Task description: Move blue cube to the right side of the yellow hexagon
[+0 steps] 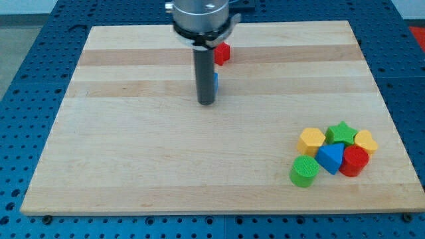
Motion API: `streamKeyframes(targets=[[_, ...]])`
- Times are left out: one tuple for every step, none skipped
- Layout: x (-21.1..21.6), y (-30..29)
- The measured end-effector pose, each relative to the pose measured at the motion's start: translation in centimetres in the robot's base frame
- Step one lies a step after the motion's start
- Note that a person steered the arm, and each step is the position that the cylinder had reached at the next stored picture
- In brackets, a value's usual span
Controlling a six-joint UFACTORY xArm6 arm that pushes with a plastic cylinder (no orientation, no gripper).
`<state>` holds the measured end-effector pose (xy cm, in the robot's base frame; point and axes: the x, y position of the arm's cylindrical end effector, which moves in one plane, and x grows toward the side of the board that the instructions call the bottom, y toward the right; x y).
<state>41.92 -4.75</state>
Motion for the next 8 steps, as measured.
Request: streamKeyframes(targets=[[-0.5,-3.3],[-2.7,-2.5],[-3.1,2.7],[-2.5,8.7],[-2.5,6.6],[-3.4,0.5],[-6.7,-2.1],[-9.2,-0.6]])
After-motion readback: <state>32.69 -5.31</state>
